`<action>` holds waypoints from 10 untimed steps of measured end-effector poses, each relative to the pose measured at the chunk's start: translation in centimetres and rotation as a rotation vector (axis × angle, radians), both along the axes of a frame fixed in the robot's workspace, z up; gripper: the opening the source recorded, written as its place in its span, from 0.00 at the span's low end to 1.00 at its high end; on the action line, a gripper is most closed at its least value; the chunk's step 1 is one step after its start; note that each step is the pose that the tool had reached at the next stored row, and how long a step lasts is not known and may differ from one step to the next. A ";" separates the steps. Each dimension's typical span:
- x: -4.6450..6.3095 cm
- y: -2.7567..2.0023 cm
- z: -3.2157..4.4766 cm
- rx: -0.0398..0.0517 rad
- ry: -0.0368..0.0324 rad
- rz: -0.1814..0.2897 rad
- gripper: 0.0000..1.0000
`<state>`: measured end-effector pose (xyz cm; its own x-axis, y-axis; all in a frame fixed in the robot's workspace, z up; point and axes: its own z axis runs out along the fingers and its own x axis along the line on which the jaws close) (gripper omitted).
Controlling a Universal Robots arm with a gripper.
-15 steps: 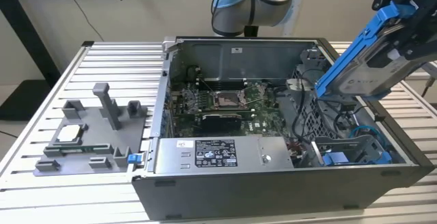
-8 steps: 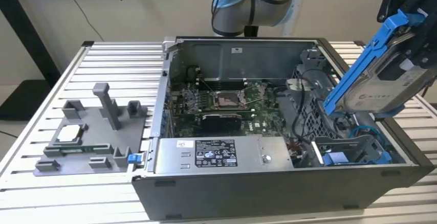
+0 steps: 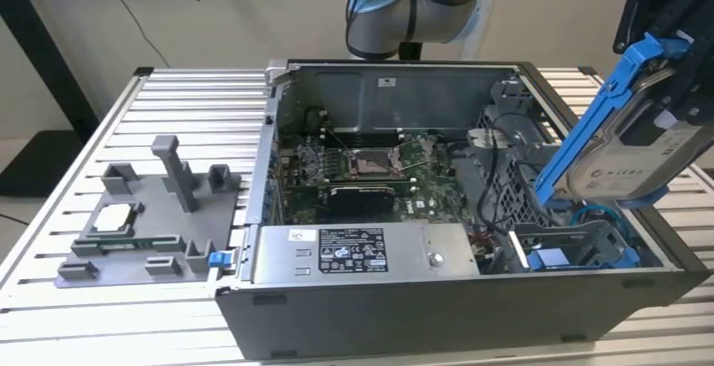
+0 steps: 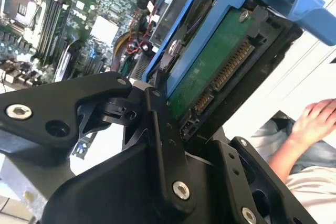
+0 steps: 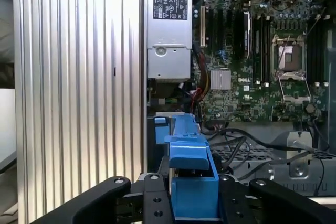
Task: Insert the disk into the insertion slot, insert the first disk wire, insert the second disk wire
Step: 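Insert the disk into the insertion slot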
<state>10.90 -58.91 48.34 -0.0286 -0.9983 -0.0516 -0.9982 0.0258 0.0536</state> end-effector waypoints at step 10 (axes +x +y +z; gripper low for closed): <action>0.0 0.07 -1.70 -0.0034 -0.0055 -0.001 0.00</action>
<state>10.90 -58.84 46.64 -0.0296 -0.9984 -0.0484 -0.9985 0.0273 0.0481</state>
